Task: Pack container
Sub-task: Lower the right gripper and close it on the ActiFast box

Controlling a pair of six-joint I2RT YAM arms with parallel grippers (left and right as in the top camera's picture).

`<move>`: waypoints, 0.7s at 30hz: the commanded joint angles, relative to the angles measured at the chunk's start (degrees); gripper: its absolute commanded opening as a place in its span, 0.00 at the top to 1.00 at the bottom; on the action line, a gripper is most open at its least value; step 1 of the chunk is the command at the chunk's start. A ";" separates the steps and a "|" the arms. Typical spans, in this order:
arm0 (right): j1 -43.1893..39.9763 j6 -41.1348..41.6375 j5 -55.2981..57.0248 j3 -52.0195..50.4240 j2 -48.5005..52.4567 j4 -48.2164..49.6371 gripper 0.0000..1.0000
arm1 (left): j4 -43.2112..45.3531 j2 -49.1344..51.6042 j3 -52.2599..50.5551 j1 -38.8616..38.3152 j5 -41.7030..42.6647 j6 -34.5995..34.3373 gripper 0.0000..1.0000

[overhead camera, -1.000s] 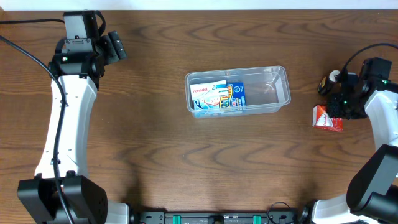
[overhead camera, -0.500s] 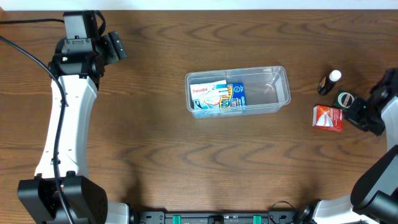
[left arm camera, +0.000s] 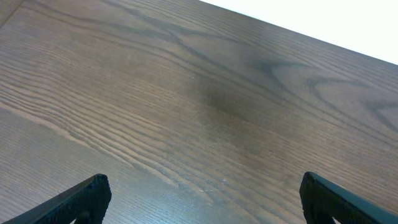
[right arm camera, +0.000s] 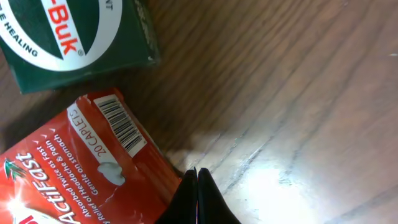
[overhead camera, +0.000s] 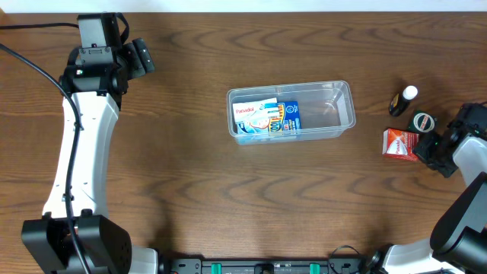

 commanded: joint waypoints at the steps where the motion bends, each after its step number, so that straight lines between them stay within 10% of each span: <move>1: -0.24 -0.79 -3.04 -0.55 0.13 0.17 0.99 | -0.17 -0.85 1.01 0.20 -0.07 -0.94 0.02; 21: -0.22 -8.07 -8.24 -0.59 0.13 -8.61 0.99 | -0.17 -0.85 1.01 0.20 -0.07 -0.94 0.02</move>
